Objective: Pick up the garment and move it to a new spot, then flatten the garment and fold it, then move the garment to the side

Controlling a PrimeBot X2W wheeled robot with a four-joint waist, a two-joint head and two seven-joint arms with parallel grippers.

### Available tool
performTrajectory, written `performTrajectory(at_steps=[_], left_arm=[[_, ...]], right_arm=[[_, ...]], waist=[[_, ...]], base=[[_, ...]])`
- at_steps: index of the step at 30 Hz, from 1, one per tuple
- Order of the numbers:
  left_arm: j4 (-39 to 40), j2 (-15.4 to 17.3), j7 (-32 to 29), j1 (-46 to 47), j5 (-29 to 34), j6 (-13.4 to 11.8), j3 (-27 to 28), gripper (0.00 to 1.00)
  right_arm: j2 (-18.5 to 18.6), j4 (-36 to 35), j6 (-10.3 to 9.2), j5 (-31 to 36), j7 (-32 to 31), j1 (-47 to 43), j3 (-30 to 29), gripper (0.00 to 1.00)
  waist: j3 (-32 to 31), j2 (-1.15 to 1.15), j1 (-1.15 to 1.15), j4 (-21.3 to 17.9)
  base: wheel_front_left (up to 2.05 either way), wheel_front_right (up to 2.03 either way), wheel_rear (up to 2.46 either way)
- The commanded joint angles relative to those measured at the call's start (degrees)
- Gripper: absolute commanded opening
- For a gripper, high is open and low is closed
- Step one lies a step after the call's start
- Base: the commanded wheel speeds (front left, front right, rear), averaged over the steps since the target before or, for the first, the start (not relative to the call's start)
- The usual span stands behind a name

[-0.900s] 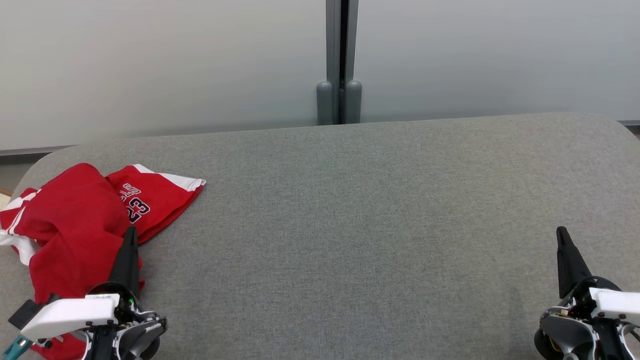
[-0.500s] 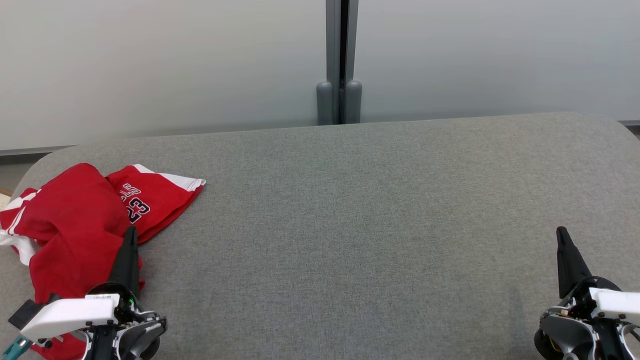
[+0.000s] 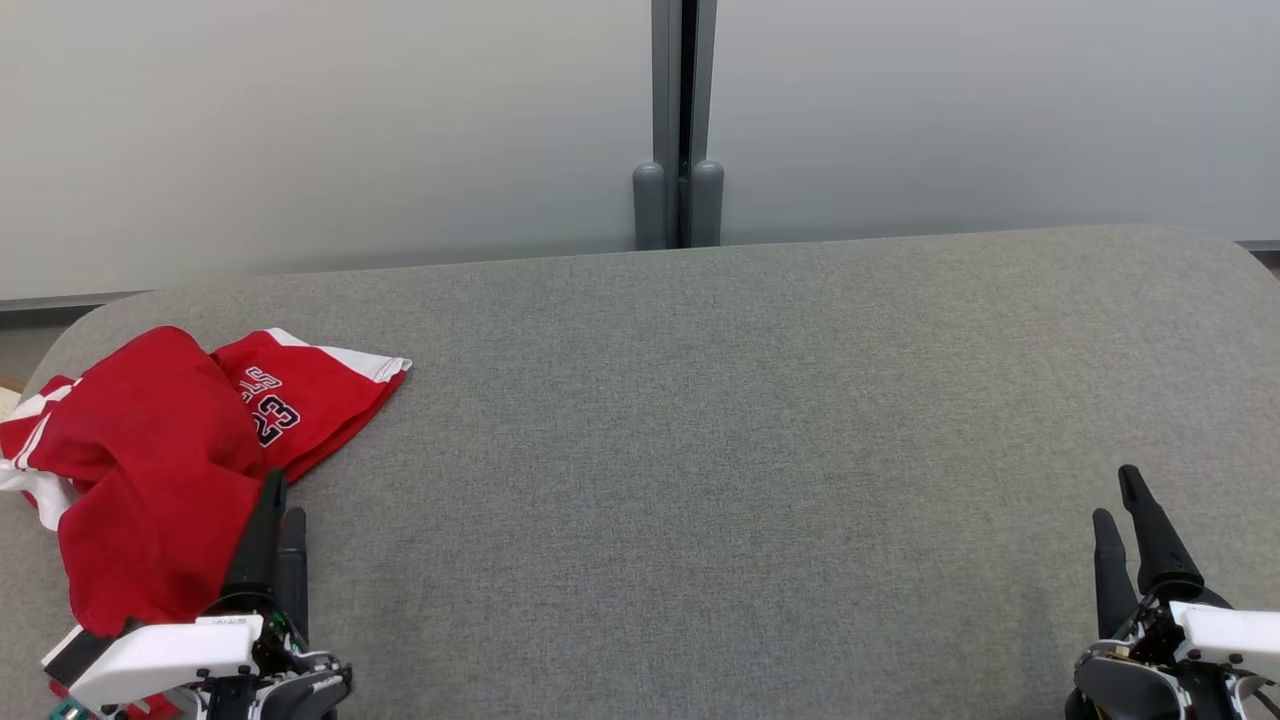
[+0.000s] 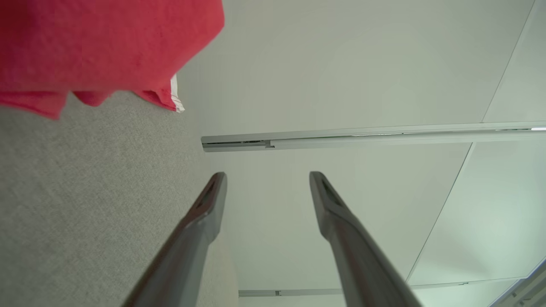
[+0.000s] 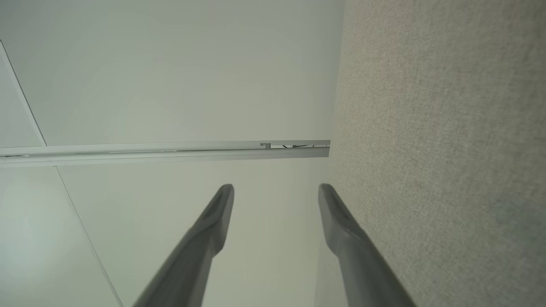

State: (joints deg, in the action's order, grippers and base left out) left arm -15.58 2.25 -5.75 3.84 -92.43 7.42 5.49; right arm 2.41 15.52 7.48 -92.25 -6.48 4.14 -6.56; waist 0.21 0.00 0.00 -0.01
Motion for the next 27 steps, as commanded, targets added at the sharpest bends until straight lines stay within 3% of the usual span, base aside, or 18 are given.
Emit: performTrajectory(at_steps=[1,10,18,27], left_arm=[[1.4,0.4,0.8,2.2,0.4,0.0,-1.0,1.0],[2.3,0.4,3.1,3.3,4.5,0.1,-2.7,1.0],[4.0,0.5,5.1,3.9,14.6,-0.2,-3.1,1.0],[6.4,0.5,7.2,3.8,26.4,-2.0,-5.0,1.0]], right_arm=[[0.7,-1.8,0.01,0.3,0.3,1.5,0.0,1.0],[2.6,-3.8,0.01,3.4,2.5,1.7,1.5,1.0],[6.2,-4.5,0.01,11.4,5.8,2.4,4.0,1.0],[7.9,-6.4,0.01,22.7,7.9,2.2,5.0,1.0]], waist=[[0.0,0.0,0.0,0.0],[0.1,0.0,0.0,0.0],[0.1,0.0,0.0,0.0],[0.2,0.0,0.0,0.0]], base=[[0.0,0.0,0.0],[0.0,0.0,0.0],[0.0,0.0,0.0],[0.0,0.0,0.0]])
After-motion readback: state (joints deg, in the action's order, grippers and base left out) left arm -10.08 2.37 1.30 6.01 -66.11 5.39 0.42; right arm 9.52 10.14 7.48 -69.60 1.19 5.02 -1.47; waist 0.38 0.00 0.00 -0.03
